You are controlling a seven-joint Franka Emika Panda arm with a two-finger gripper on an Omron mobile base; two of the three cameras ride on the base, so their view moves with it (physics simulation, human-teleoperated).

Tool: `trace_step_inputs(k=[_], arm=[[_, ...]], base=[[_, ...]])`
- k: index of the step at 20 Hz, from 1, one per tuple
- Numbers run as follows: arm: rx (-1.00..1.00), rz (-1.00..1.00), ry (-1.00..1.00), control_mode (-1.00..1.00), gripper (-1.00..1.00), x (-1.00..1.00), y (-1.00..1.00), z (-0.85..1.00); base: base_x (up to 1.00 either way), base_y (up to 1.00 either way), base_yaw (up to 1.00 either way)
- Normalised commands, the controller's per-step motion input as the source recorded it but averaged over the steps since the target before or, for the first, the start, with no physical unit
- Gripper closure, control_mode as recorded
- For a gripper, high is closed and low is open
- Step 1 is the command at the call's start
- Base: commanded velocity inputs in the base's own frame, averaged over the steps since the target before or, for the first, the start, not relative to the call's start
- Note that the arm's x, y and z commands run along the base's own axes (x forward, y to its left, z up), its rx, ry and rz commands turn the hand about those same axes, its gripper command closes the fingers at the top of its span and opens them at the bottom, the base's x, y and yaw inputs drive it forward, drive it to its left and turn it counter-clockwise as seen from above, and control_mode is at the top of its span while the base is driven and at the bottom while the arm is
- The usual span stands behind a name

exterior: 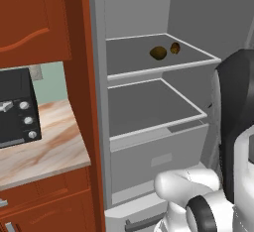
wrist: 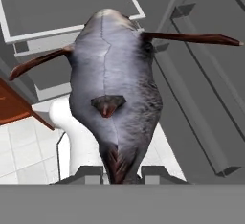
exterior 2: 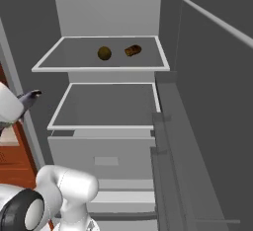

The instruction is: Gather the sweet potato and avocado from the fridge and place them on a tray on the dining counter. Then gather the steak and fish from the fridge and place them on the other tray.

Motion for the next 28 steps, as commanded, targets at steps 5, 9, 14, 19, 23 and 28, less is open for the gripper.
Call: trace_step_inputs(k=[5, 9, 14, 19, 23, 28], arm=[[0.0, 0.0, 0.0, -1.0, 1.0, -0.17, 0.0, 0.0], [0.0, 0.0, 0.0, -1.0, 1.0, 0.0, 0.0, 0.0], [0.0, 0.0, 0.0, -1.0, 1.0, -0.06, 0.0, 0.0], [0.0, -0.03, 0.0, 1.0, 1.0, -0.17, 0.0, 0.0], [0.0, 0.0, 0.0, 1.0, 1.0, 0.0, 0.0, 0.0], [0.0, 0.0, 0.0, 1.0, 1.0, 0.0, 0.0, 0.0]], base=[[0.0, 0.0, 0.0], [0.0, 0.0, 0.0], [0.0, 0.0, 0.0], [-0.17, 0.02, -0.06], [-0.54, 0.12, -0.24], [-0.68, 0.18, -0.33]])
